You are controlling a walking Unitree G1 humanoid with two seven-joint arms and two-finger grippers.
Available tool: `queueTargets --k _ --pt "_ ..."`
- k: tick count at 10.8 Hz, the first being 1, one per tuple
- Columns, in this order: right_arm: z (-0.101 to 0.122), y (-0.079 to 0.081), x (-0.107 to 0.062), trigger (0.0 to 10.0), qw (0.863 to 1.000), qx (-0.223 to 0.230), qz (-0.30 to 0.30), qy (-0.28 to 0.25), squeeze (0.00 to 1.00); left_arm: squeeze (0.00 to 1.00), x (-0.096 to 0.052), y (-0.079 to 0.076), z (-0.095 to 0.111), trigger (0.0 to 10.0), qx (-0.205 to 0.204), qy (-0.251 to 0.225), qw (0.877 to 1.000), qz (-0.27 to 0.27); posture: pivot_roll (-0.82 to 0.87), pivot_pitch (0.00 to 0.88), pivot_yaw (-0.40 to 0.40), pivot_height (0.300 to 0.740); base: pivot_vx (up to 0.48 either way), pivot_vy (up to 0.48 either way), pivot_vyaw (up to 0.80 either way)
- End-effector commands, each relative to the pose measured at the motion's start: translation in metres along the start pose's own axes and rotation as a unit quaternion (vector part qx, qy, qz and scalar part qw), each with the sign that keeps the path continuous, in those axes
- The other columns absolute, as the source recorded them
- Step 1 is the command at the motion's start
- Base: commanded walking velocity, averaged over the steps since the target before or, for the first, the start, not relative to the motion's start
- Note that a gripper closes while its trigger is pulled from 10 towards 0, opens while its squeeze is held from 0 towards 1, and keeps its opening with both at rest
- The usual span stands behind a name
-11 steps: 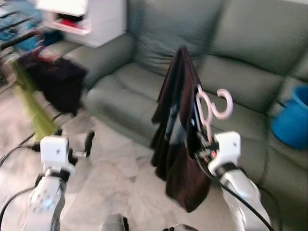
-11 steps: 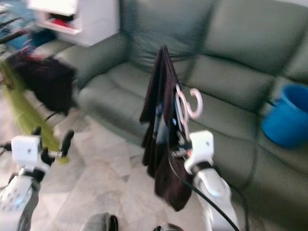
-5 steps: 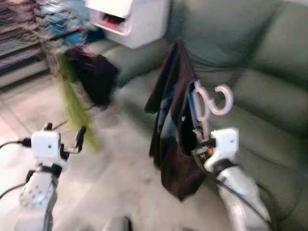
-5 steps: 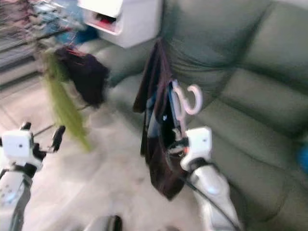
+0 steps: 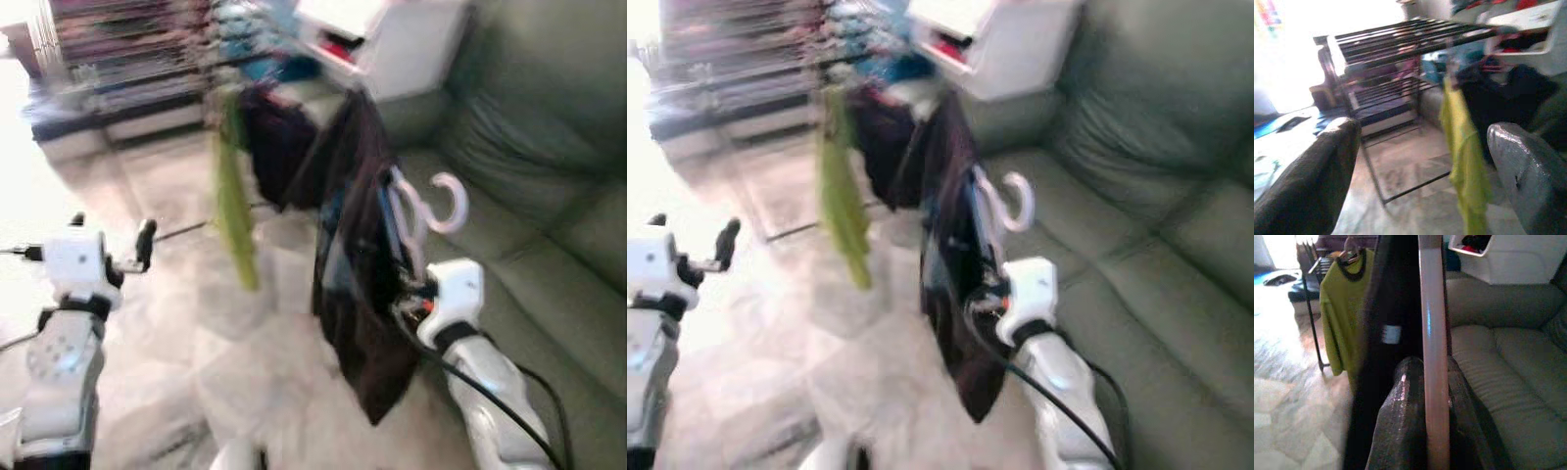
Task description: Hang hanger
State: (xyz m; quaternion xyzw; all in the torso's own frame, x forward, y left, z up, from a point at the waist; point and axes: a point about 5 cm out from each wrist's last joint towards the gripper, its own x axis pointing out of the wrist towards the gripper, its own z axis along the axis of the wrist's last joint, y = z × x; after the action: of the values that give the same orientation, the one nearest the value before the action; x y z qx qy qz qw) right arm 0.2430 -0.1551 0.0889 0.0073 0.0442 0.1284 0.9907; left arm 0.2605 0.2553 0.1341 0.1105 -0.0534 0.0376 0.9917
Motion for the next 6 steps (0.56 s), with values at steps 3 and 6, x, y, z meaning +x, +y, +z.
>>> queueTargets --k 3,6 --pt "0.014 0.009 0.01 10.0 0.999 0.001 0.017 -0.037 0.0 0.0 0.025 -0.003 0.004 10.0 0.022 -0.008 1.0 -0.013 -0.06 0.0 -0.044 0.74 0.0 0.0 0.79" --pt "0.015 0.007 0.01 10.0 0.999 0.003 0.013 -0.035 0.0 0.0 0.027 -0.006 0.002 10.0 0.025 0.005 1.0 0.001 -0.07 0.0 -0.034 0.74 0.0 0.0 0.42"
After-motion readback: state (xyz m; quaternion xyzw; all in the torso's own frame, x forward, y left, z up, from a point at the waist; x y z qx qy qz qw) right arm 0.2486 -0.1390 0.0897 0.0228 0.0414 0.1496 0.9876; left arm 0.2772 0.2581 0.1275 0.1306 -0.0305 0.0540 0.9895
